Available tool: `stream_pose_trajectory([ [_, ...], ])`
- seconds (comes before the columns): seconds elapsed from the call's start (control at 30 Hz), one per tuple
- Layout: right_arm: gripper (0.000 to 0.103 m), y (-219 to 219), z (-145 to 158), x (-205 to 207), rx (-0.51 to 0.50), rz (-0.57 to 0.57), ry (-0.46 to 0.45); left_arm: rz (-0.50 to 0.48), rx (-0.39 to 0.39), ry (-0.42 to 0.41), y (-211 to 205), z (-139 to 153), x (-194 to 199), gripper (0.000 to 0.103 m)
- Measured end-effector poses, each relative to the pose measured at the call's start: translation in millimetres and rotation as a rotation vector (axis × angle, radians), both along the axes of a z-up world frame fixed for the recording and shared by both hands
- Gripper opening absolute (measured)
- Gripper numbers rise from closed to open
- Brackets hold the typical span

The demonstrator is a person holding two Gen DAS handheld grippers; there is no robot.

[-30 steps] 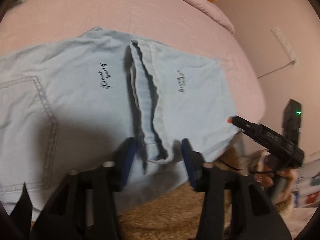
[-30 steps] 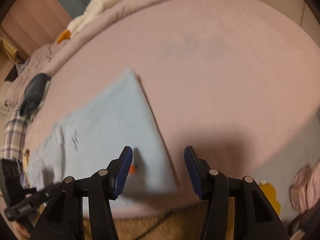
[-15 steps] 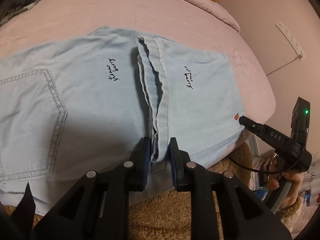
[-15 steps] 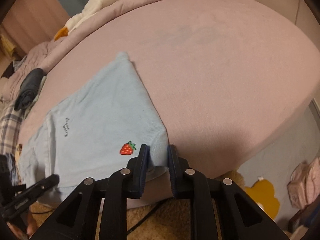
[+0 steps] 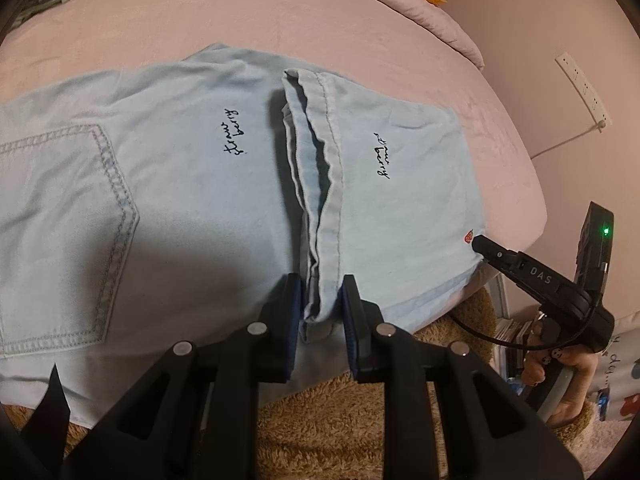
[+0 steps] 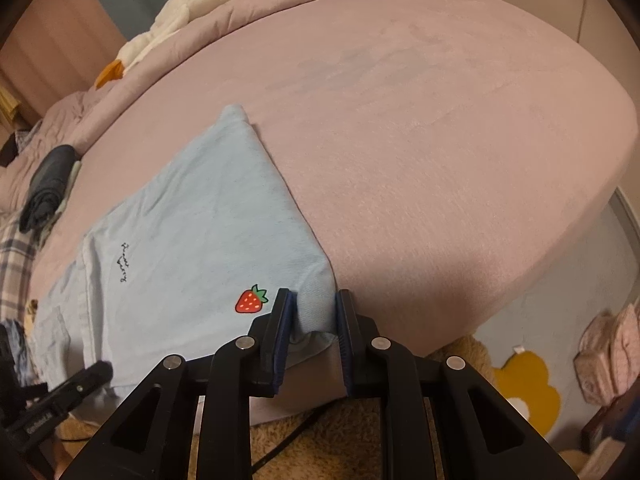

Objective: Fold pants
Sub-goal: 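Press the folded seam flat with the left gripper while the right gripper grips the hem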

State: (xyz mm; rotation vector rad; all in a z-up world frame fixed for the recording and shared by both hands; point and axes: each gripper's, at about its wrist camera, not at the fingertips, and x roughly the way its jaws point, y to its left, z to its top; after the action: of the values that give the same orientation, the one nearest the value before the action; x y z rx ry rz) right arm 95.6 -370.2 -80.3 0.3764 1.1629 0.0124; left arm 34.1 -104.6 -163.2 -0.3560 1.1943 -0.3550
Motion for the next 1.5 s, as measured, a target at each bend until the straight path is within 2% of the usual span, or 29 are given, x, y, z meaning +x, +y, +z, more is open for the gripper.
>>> stream_pose_trajectory([
  [0.17, 0.018, -0.4, -0.3, 2.4, 0.01, -0.014, 0.004, -0.009, 0.007, 0.008, -0.8, 1.4, 1.3, 0.022],
  [0.43, 0.019, -0.3, -1.4, 0.8, 0.01, -0.02, 0.001, -0.026, -0.023, 0.019, 4.7, -2.3, 5.2, 0.022],
  [0.93, 0.02, -3.1, -2.7, 3.7, 0.013, -0.022, 0.01, -0.053, -0.006, 0.038, 0.5, -2.3, 10.0, 0.022],
  [1.5, 0.021, 10.4, 1.7, 4.0, -0.06, -0.024, 0.012, -0.042, -0.01, 0.018, -2.1, -2.8, 7.2, 0.022],
])
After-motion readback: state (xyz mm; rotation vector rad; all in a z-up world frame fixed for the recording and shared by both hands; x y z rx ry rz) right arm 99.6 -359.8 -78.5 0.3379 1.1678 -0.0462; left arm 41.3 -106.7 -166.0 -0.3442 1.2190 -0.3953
